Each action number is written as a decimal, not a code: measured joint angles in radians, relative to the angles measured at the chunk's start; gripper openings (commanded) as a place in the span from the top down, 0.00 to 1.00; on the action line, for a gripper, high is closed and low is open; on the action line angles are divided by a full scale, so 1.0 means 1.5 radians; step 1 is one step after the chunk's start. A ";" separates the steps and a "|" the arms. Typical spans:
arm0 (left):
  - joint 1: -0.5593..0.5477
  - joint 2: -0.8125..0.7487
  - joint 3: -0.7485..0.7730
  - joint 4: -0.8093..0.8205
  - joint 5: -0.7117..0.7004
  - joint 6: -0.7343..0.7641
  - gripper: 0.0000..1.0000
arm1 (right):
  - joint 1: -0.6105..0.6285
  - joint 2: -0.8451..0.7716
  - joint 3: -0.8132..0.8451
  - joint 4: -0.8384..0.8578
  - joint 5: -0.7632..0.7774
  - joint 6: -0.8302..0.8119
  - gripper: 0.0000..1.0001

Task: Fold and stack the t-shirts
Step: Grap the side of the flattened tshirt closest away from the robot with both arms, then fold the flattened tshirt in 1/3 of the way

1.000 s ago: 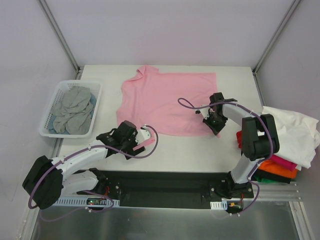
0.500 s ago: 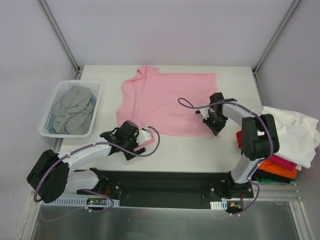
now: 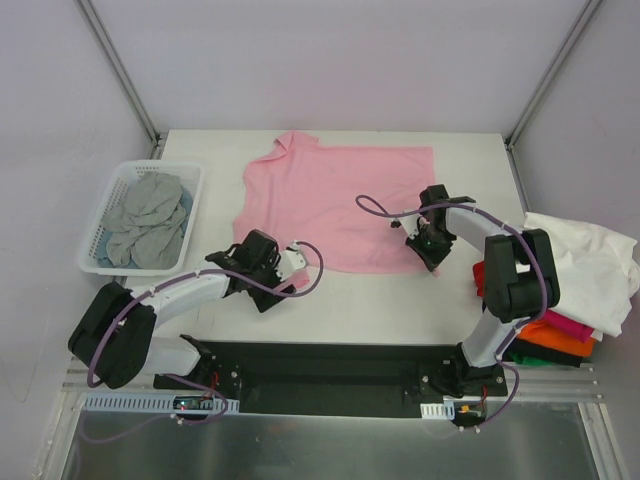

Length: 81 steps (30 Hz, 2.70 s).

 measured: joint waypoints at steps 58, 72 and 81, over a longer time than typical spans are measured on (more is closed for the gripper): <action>0.060 0.041 0.092 -0.157 0.065 0.045 1.00 | -0.022 -0.040 0.028 -0.046 0.020 -0.003 0.99; 0.060 0.038 0.213 -0.169 0.034 0.083 1.00 | -0.022 -0.070 0.134 -0.102 0.024 -0.003 0.99; 0.114 0.110 0.287 -0.175 0.034 0.115 1.00 | -0.023 0.022 0.199 -0.106 0.048 -0.012 0.99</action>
